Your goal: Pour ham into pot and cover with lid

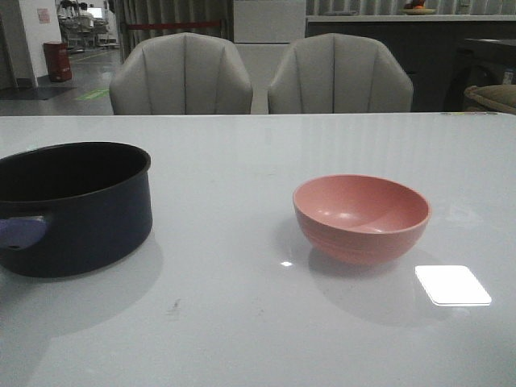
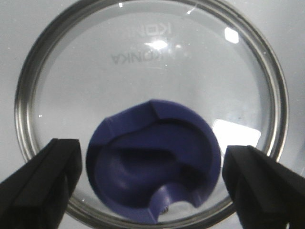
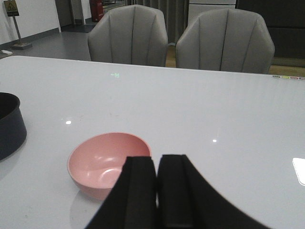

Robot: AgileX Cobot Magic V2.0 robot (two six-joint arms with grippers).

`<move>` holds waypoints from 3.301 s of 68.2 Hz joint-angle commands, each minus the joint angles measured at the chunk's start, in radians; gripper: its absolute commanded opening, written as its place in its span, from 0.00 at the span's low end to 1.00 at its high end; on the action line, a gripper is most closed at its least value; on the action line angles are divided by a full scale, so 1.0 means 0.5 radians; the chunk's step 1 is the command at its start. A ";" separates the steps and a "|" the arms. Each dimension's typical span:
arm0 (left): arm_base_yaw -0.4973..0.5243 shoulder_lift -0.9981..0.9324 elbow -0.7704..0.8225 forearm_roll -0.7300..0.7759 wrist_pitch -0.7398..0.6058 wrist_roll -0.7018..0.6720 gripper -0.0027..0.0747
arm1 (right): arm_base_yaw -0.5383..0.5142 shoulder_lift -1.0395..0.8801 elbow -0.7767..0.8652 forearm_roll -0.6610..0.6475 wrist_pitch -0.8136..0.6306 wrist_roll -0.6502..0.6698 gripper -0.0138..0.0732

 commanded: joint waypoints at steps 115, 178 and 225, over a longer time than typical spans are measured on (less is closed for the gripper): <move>-0.783 -0.416 -0.570 -0.020 0.215 0.112 0.40 | -0.004 0.017 -0.053 -0.008 -0.176 -0.012 0.35; -0.960 -0.103 -0.714 -0.017 0.356 0.112 0.40 | -0.004 0.017 -0.053 -0.008 -0.176 -0.012 0.35; -0.960 -0.013 -0.714 -0.014 0.322 0.112 0.78 | -0.004 0.017 -0.053 -0.008 -0.176 -0.012 0.35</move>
